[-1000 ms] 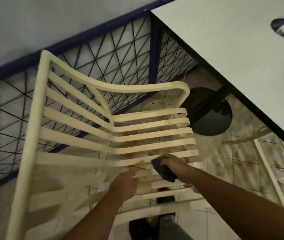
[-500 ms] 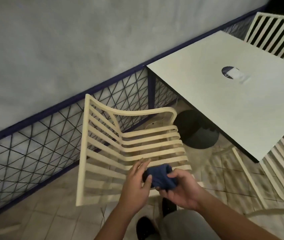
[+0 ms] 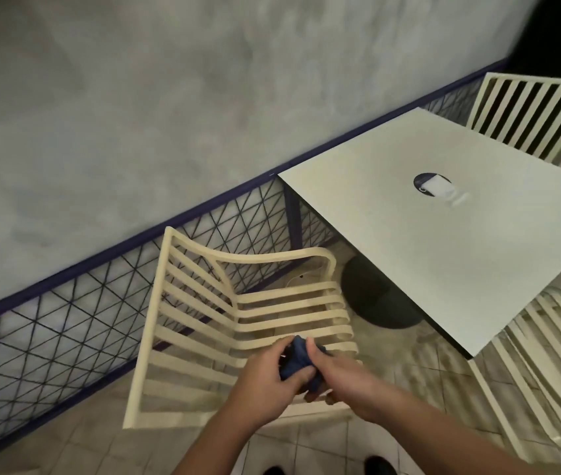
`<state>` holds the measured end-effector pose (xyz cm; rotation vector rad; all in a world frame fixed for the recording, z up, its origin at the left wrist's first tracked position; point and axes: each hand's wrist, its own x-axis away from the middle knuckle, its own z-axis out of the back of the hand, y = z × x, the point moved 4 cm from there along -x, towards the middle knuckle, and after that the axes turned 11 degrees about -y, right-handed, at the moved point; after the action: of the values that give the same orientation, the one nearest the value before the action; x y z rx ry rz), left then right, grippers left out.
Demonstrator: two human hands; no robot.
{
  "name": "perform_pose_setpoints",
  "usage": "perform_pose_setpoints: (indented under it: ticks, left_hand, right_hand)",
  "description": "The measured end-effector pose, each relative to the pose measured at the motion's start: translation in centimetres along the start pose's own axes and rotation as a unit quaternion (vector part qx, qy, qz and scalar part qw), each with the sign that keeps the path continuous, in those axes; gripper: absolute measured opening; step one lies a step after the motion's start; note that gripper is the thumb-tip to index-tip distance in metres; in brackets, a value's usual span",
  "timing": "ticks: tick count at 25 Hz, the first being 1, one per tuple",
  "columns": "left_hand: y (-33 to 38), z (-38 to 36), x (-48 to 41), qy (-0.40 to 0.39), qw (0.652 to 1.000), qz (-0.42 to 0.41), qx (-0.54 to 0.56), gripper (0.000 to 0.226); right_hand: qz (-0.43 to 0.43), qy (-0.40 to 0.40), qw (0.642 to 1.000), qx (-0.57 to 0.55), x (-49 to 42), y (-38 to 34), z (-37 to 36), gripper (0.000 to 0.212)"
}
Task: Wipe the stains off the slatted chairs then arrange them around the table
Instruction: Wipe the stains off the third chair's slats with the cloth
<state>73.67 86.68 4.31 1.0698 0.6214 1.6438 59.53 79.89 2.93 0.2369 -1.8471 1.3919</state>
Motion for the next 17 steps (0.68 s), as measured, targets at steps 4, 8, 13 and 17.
perform_pose_setpoints:
  ticks: [4,8,13,17]
  left_hand:
    - [2.1,-5.4,-5.0,0.005,0.995,0.075,0.063,0.032]
    - [3.9,-11.9,-10.1,0.067,0.902,0.213,0.371,0.027]
    - [5.5,-17.5,-13.1,0.082,0.760,0.255,0.592,0.048]
    - [6.7,-19.4,-13.9,0.042,0.808,0.247,0.533,0.045]
  right_hand:
    - [-0.004,0.024,1.000,0.001,2.9,2.8,8.3,0.051]
    - [0.014,0.067,0.993,-0.096,4.5,7.0,18.0,0.053]
    - [0.064,0.025,0.958,-0.280,7.3,7.3,23.9,0.039]
    - [0.073,0.002,0.925,-0.373,7.1,8.3,23.8,0.036]
